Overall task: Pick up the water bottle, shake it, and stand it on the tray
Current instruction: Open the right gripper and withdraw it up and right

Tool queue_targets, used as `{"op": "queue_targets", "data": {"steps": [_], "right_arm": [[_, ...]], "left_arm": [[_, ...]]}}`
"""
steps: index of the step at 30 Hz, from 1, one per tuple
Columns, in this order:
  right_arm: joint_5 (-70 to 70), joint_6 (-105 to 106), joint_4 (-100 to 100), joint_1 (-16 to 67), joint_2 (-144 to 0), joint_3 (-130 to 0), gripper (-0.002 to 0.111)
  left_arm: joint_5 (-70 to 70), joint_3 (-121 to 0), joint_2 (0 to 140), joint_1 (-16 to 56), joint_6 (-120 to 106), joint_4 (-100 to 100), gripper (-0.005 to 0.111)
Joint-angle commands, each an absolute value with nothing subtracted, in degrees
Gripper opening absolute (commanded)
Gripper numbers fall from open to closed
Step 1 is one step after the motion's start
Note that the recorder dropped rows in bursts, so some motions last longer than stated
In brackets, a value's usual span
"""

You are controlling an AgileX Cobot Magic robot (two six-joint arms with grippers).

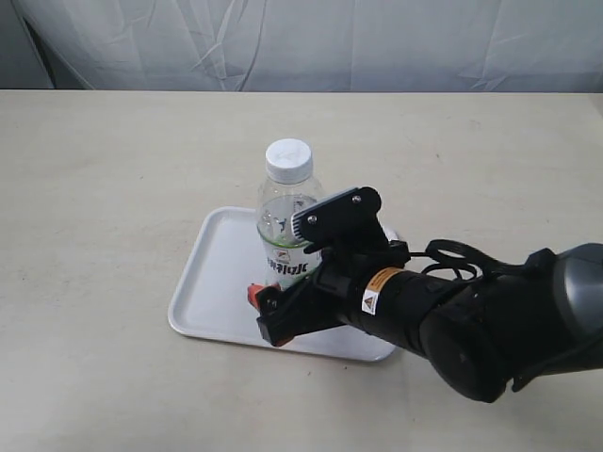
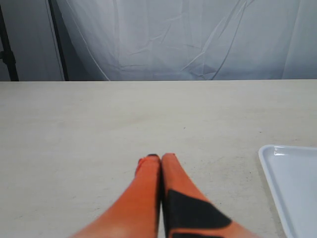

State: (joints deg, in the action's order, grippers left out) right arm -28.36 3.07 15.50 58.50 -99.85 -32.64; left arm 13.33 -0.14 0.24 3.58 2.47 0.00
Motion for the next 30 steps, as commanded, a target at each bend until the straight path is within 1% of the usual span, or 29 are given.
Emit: {"op": "queue_targets", "data": {"steps": [1, 12, 18, 23, 27, 30], "right_arm": [[-28.6, 3.1, 13.7, 58.5, -96.1, -32.5, 0.104], [-29.1, 6.0, 13.7, 58.5, -83.5, -32.5, 0.104], [-34.2, 11.4, 13.9, 58.5, -76.6, -32.5, 0.104], [-26.1, 15.2, 24.5, 58.2, -66.7, -32.5, 0.104], [-20.0, 23.1, 27.8, 56.9, -59.6, -32.5, 0.104], [-15.4, 23.9, 29.1, 55.0, -54.7, -32.5, 0.104]], "left_arm": [[13.3, 0.0, 0.0, 3.5, 2.5, 0.0, 0.000], [13.3, 0.0, 0.0, 3.5, 2.5, 0.0, 0.000], [13.3, 0.0, 0.0, 3.5, 2.5, 0.0, 0.000], [13.3, 0.0, 0.0, 3.5, 2.5, 0.0, 0.000], [13.3, 0.0, 0.0, 3.5, 2.5, 0.0, 0.000], [13.3, 0.0, 0.0, 3.5, 2.5, 0.0, 0.000]]}}
